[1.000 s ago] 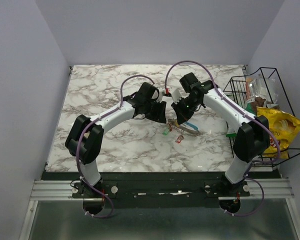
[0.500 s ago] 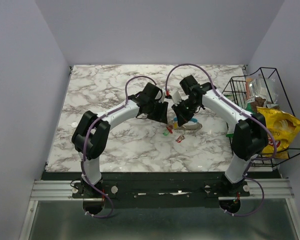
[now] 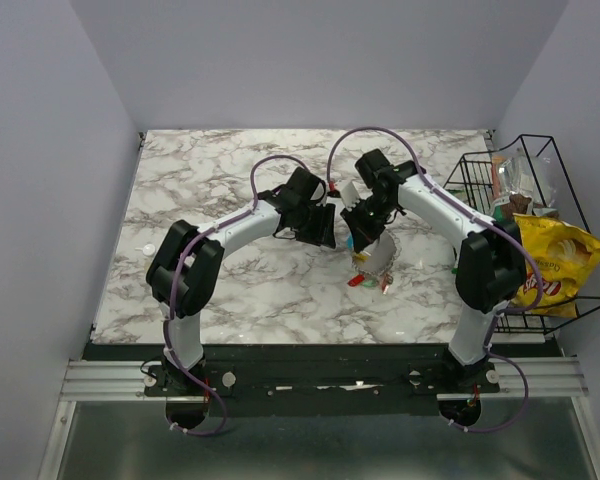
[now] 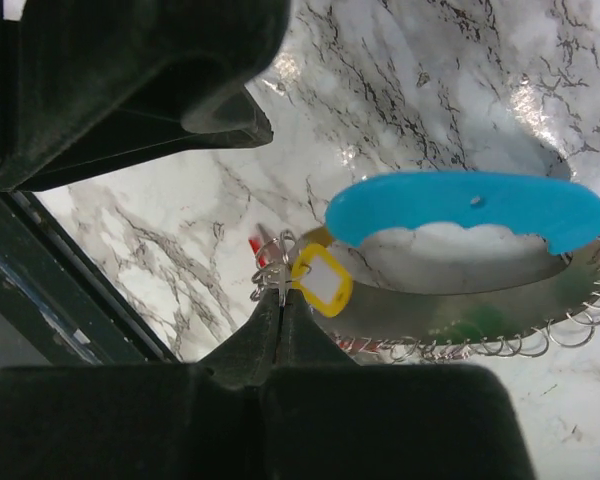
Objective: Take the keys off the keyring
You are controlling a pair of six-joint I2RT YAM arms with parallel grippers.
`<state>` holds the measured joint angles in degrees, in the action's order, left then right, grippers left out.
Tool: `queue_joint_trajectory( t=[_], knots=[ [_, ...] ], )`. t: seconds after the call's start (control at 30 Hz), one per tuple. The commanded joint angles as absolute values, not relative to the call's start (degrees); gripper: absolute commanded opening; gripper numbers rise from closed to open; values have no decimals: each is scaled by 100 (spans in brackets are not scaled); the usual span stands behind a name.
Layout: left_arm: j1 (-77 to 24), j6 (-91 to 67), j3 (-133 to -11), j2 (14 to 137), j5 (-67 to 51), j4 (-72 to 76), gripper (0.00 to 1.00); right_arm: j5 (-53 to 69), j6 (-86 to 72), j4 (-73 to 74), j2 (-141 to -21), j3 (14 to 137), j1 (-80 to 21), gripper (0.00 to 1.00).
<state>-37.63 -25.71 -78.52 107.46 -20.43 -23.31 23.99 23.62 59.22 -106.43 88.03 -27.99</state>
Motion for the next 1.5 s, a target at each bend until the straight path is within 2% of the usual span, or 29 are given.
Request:
queue_joint_trajectory(
  t=[0.0,0.53,0.73,0.9,1.0,1.2,1.33,1.47],
  knots=[
    [-4939,-791,-8367,10433,-3797,-395,55,3059,3085,5423,-11382,9000,-3366,1],
    [-4913,245,-7735,9880,-3568,-975,54,1750,3059,5361,-12032,9307,-3366,1],
    [-4808,422,-7296,9589,-3533,-835,55,1617,3041,5449,-12260,9404,-3384,1],
    [-4790,273,-7417,9685,-3718,-642,56,1652,3015,5371,-12305,9203,-3401,1],
    [-4790,115,-7602,9852,-3989,-502,57,1836,3006,5274,-12165,9036,-3393,1],
    [-4799,-430,-7709,10151,-4778,-36,56,3091,3137,5457,-11840,8973,-3095,1],
    [-4799,-431,-7436,9889,-5053,202,56,4041,3427,5704,-11620,8983,-2831,1],
    [-4799,-220,-7120,9458,-4914,123,57,4323,3761,6019,-11294,8877,-2813,1]
  ],
)
